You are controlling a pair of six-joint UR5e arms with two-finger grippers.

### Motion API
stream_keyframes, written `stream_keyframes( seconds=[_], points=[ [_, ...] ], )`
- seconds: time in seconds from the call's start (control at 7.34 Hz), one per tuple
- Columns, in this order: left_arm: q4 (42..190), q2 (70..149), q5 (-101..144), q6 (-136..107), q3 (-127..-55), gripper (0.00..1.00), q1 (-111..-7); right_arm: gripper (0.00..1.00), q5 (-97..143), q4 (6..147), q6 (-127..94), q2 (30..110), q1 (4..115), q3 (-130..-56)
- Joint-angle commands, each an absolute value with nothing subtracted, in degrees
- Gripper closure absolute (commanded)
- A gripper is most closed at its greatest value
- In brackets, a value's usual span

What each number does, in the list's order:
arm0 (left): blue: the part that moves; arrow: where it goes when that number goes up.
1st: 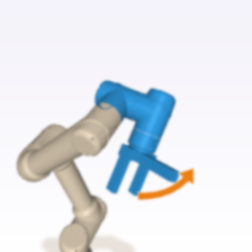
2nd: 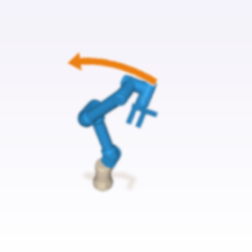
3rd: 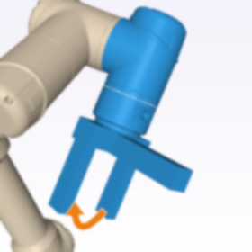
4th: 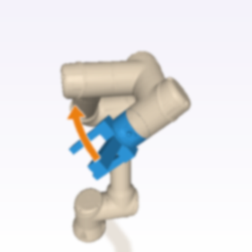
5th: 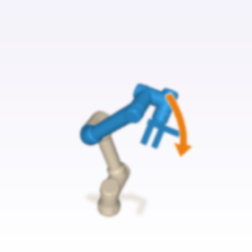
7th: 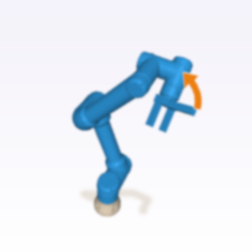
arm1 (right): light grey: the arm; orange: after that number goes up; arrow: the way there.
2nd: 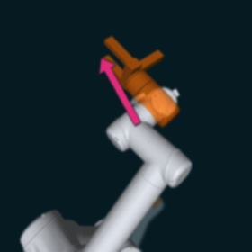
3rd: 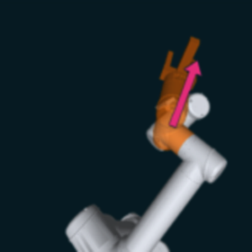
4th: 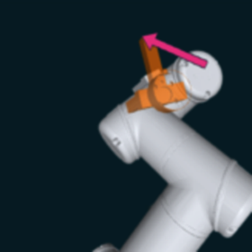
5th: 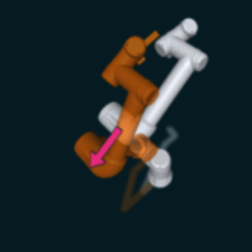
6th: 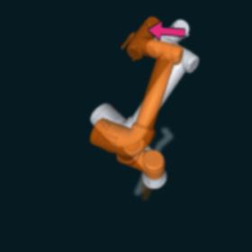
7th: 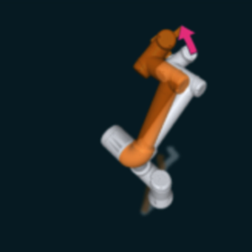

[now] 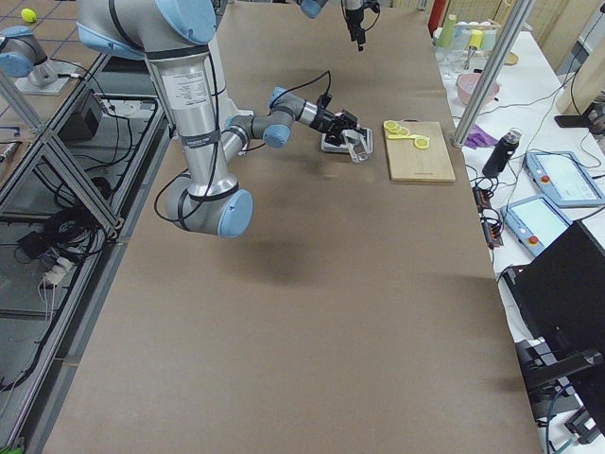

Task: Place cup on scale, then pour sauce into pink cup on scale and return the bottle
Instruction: 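Tilt the sauce bottle over the pink cup with the right gripper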

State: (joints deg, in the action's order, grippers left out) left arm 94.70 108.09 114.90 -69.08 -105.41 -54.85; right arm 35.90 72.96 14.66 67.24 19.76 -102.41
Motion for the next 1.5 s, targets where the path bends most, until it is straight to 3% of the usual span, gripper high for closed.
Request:
stream_keyframes(
  seconds=[0.0, 0.82, 1.36],
  points=[
    [94.75, 108.02, 114.96, -69.08, -104.94, 0.01, -54.84, 0.85, 30.60, 77.68, 21.69, 66.71, 18.81, -101.78],
    [94.83, 108.02, 114.87, -68.99, -103.36, 0.01, -54.84, 0.85, 28.57, 85.51, 21.80, 59.86, 18.02, -98.44],
    [95.19, 108.02, 114.87, -69.00, -103.18, 0.01, -54.84, 0.85, 31.53, 74.65, 6.12, 60.29, 18.19, -95.45]
  ],
)
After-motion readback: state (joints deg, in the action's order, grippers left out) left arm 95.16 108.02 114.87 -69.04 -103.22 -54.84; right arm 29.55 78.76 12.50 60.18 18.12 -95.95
